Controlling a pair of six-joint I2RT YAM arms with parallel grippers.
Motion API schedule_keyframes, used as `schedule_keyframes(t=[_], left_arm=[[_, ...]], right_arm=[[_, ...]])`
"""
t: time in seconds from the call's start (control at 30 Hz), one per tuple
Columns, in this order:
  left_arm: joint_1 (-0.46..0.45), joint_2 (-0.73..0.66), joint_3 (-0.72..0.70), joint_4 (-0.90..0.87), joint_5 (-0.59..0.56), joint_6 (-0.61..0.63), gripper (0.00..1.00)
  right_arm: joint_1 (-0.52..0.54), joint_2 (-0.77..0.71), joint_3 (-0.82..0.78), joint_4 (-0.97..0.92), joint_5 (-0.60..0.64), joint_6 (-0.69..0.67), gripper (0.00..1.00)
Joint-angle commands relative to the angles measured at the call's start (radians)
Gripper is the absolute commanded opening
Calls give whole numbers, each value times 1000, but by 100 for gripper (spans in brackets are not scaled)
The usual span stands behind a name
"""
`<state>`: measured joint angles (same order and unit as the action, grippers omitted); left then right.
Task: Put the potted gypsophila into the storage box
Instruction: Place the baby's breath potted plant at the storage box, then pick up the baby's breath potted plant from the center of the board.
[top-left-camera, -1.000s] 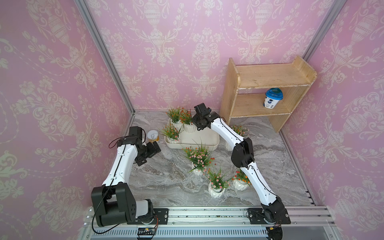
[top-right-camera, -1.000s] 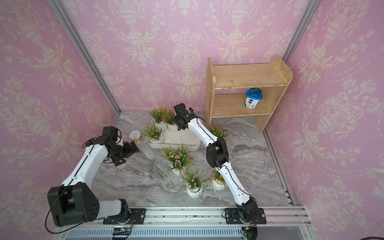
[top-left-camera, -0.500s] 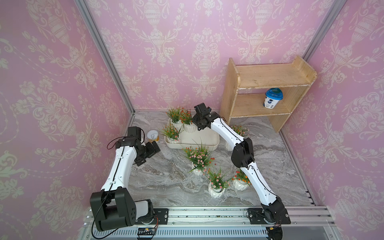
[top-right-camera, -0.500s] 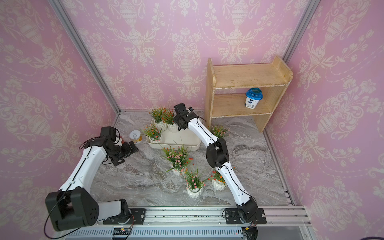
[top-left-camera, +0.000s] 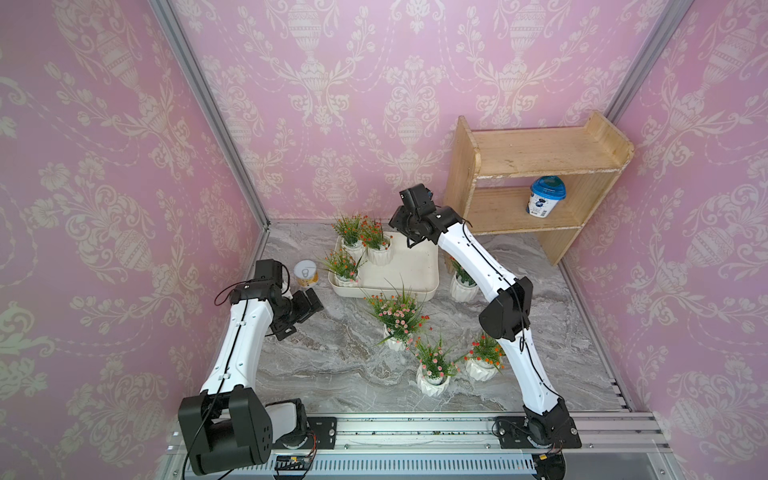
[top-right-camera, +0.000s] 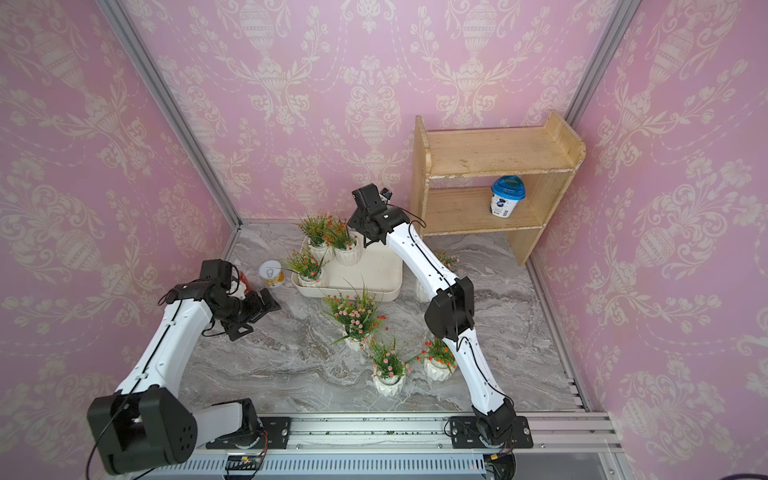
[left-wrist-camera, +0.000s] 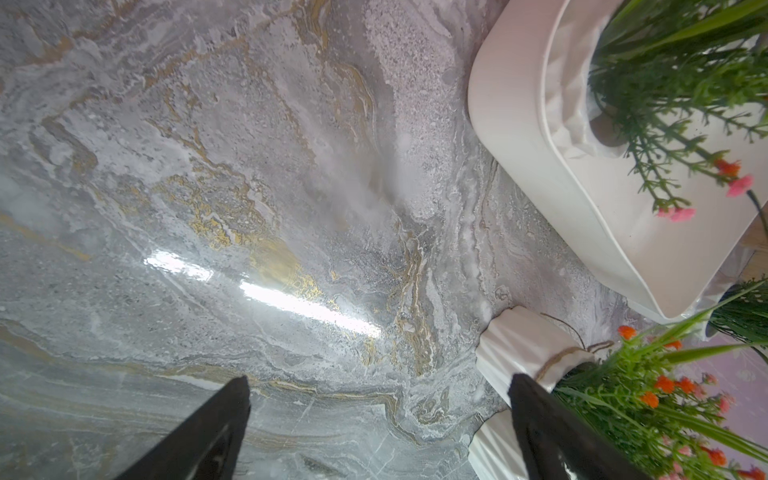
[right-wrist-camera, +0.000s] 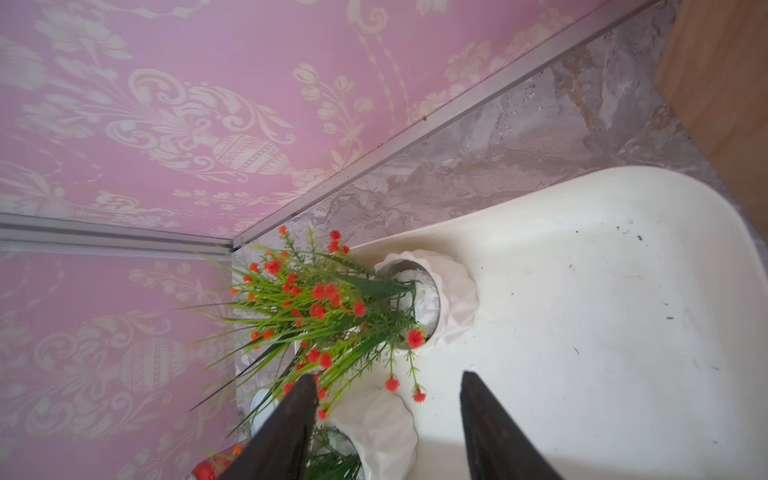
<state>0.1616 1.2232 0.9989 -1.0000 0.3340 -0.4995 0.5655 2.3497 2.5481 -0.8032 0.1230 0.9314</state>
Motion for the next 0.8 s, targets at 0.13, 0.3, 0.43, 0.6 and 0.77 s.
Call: schedule_keyframes(t=[0.13, 0.3, 0.43, 0.6, 0.77], left_arm=[[-194, -104, -59, -47, -6, -171, 99], [-359, -166, -124, 6, -13, -359, 99], [-459, -184, -160, 48, -33, -468, 99], [-591, -124, -140, 119, -80, -554, 99], [-703, -1, -91, 158, -149, -607, 99]], right_arm=[[-20, -171, -113, -123, -22, -167, 97], [-53, -294, -247, -186, -26, -236, 100], [-96, -453, -461, -153, -43, -270, 100], [-144, -666, -767, -44, -41, -260, 100], [-165, -855, -1020, 19, -27, -239, 99]])
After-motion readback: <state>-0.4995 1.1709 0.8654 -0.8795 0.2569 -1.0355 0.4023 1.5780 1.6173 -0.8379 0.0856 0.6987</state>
